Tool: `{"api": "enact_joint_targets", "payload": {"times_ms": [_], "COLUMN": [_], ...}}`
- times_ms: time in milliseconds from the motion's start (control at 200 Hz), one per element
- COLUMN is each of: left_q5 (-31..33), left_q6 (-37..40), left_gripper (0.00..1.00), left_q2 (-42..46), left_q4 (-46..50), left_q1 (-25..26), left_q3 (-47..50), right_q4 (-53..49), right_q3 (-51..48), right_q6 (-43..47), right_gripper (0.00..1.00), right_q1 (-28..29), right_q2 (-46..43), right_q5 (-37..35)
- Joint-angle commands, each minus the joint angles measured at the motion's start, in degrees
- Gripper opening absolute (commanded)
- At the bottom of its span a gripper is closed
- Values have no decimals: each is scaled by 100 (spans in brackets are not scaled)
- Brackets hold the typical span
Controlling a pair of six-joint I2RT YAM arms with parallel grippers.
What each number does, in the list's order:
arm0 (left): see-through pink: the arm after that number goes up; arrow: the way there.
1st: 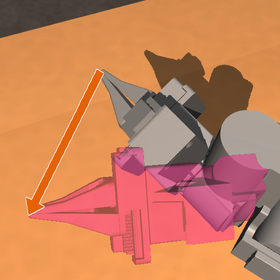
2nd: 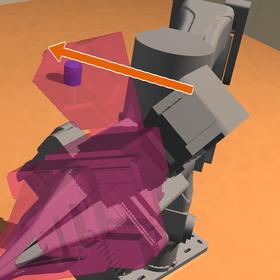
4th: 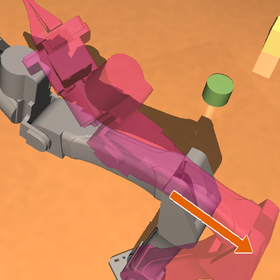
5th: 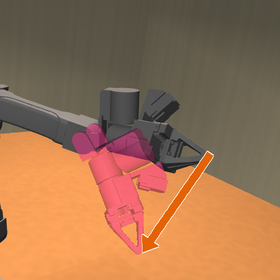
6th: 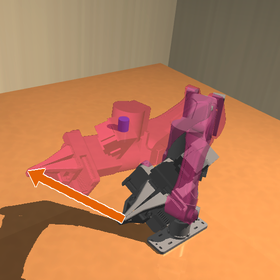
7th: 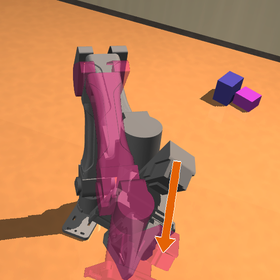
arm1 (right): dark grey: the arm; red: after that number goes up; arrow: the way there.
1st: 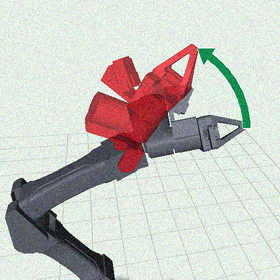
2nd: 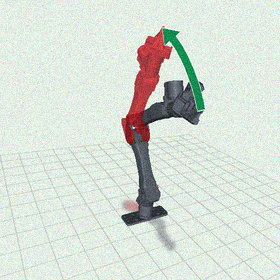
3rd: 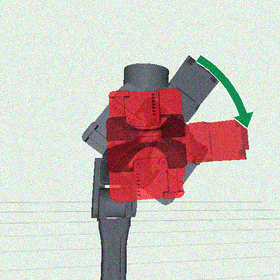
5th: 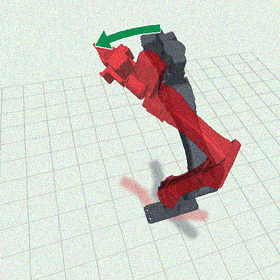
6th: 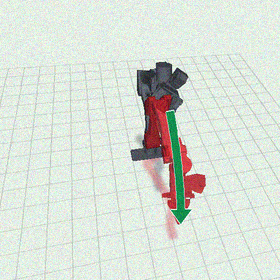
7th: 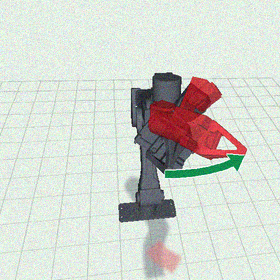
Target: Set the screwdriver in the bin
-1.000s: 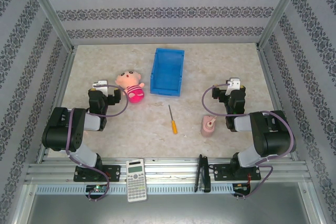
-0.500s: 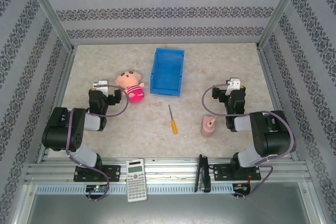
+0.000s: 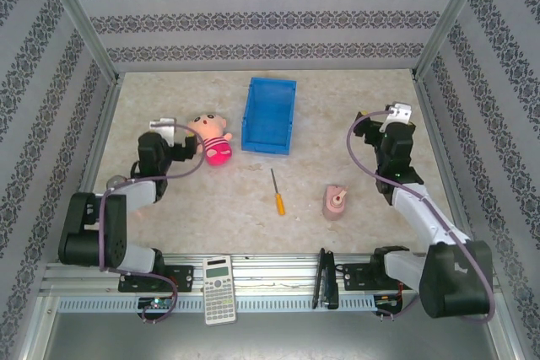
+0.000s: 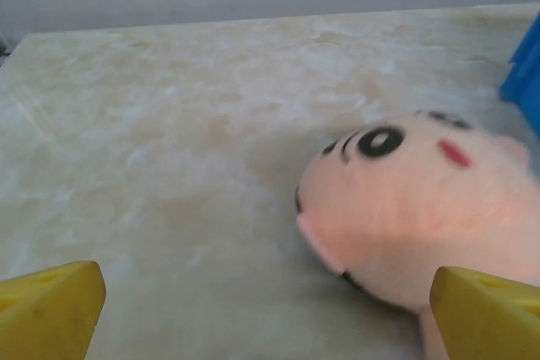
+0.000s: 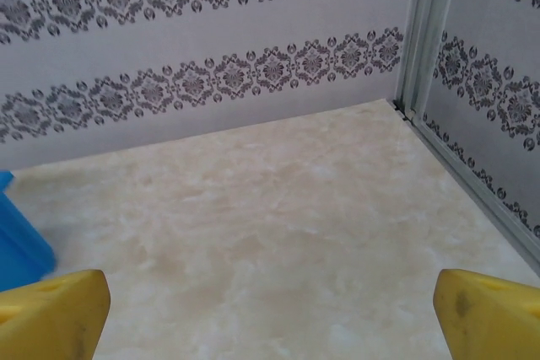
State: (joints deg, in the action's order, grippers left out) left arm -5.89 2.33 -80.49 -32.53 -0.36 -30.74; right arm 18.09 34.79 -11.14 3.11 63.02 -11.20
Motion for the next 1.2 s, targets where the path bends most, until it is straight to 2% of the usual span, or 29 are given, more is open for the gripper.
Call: {"api": "enact_joint_targets", "payload": {"times_ms": [0,135,250,365,490,639,839,949,1194], "left_q5": [-481,-503,-450,-530,-709,-877,-1075,-1371,-1418], "left_q6": [453,749,985,1017,981,1051,909,847,885], "left_gripper": [99,99,99,99,99,99,99,99,99], "left_q2": [411,768,907,967,1032,845,681,609,485], "left_q4": [2364,4215,5491,6243,6578,7002,7206,7333,7780], "left_q1": [40,45,42,45,45,54,62,142,403], "left_q3": [-760,-1611,-2346,-2825,-3135,-3627,-3983,-4038,-4438], "right_q4": [-1771,-3232,-4006,-4698,-5345,-5871,-5938,-6098,-5525], "right_q3": [391,1054,1385,1774,2197,2496,2514,2620,2237], "right_q6": [-678,-1000,-935,-927,-1032,-1180,-1331,-1482,-2032], "right_gripper": [98,98,98,97,91,91,88,81,80], "right_q1": [146,546,1357,2085,2674,3321,3901,4071,4694], "right_q2": [-297,-497,-640,-583,-308,164,719,1220,1901], "right_q5": [-103,17,-140,-145,157,276,1001,1584,1498]}}
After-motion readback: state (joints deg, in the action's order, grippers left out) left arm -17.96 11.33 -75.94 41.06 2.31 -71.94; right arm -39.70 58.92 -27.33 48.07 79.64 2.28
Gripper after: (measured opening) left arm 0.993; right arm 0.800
